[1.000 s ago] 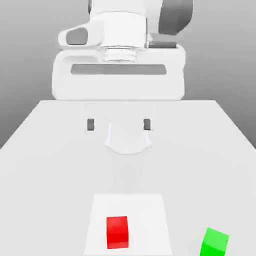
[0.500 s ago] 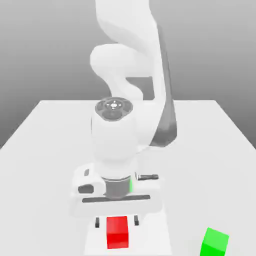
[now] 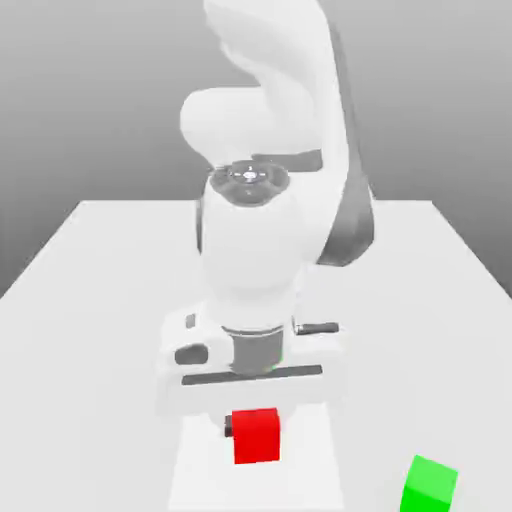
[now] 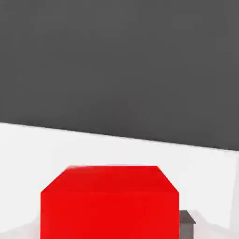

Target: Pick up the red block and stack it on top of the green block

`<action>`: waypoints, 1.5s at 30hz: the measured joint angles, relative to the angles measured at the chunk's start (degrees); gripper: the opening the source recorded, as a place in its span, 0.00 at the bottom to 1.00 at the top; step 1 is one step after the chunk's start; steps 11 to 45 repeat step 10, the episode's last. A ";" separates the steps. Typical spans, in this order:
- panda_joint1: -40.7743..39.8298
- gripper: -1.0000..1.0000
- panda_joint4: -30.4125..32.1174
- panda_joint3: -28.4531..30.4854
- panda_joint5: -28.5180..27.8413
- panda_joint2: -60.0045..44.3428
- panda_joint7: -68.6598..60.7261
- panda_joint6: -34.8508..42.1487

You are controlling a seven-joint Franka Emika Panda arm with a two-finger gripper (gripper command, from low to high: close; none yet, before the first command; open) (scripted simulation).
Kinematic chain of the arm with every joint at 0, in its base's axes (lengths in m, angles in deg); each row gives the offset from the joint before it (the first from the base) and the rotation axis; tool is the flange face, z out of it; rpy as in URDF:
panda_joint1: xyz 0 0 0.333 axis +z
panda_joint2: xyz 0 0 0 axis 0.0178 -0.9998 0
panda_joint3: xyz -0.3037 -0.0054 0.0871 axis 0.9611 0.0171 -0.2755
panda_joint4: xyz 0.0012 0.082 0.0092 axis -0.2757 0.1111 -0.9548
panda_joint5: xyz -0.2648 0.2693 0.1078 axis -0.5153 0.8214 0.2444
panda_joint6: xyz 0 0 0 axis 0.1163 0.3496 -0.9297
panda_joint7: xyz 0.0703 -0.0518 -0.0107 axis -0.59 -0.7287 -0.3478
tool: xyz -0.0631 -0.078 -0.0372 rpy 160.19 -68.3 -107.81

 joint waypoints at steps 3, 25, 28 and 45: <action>4.41 0.00 -3.93 -3.74 -1.51 -1.23 0.75 2.75; 8.74 1.00 -7.55 -4.48 -4.62 -9.28 2.55 -1.58; 8.74 1.00 -7.55 -4.48 -4.62 -9.28 2.55 -1.58; 8.74 1.00 -7.55 -4.48 -4.62 -9.28 2.55 -1.58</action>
